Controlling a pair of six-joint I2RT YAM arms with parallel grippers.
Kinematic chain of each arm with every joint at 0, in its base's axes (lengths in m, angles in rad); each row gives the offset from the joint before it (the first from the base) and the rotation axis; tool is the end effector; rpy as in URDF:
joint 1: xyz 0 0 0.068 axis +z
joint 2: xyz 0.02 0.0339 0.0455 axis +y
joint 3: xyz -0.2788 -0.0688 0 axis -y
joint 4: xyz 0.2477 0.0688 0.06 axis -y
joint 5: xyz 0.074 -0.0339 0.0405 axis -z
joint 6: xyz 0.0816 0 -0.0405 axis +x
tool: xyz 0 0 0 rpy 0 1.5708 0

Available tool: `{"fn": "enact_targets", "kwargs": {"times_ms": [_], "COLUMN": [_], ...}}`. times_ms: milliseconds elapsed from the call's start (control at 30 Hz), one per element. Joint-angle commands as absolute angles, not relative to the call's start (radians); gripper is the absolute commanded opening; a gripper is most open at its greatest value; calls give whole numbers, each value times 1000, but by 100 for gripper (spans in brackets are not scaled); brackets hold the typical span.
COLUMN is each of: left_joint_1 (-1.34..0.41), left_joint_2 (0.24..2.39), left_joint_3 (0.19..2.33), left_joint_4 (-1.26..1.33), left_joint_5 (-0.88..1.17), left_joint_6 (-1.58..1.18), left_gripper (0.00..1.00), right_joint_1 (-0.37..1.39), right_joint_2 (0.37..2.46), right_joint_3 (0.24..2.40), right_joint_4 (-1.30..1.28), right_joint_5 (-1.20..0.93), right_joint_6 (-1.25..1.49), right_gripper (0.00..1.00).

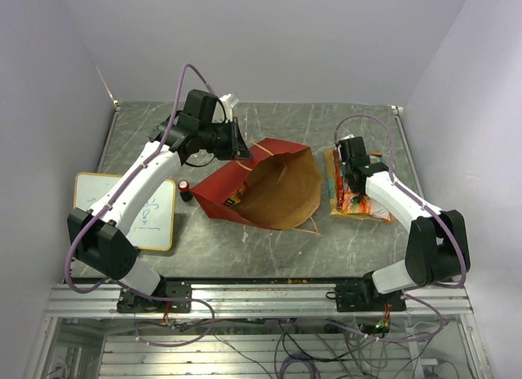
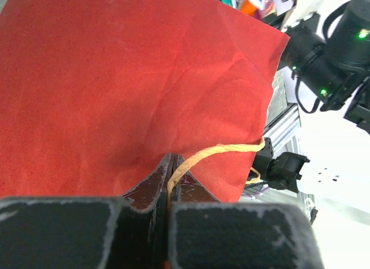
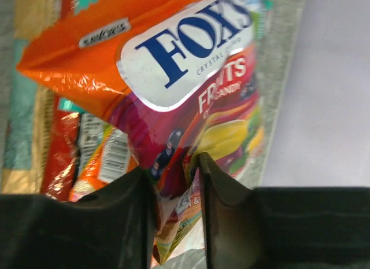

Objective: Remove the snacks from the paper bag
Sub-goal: Place the snack at the center of the board.

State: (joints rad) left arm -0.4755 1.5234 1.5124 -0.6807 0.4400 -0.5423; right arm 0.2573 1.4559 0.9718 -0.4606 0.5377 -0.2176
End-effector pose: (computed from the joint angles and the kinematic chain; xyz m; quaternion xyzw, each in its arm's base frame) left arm 0.3121 -0.1998 0.3550 0.0633 0.8857 -0.3748 0.2664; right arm 0.3197 0.0409 0.2115 -0.1362 0.9107 -0.2468 0.3019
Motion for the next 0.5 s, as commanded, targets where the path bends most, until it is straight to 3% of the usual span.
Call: {"fn": "enact_targets", "kwargs": {"times_ms": [0,67,133,467], "left_joint_1": [-471,-471,-471,-472], "left_joint_2": [1506,1509,1507,1427], "left_joint_3": [1512,1507,1500,1407], "left_joint_4": [-653,-643,-632,-609], "left_joint_5": [492,503,511,528], "left_joint_6": [-536,-534,-532,-477], "left_gripper": [7,7,7,7], "right_joint_1": [267,265,264,264], "right_joint_2": [1441,1427,1424,1224], "right_joint_3": [917,898,890,995], "right_joint_4": [-448,-426,-415,-445], "right_joint_5": [390,337,305,128], "right_joint_6": [-148,-142,-138,-251], "right_gripper": [38,49,54,70]}}
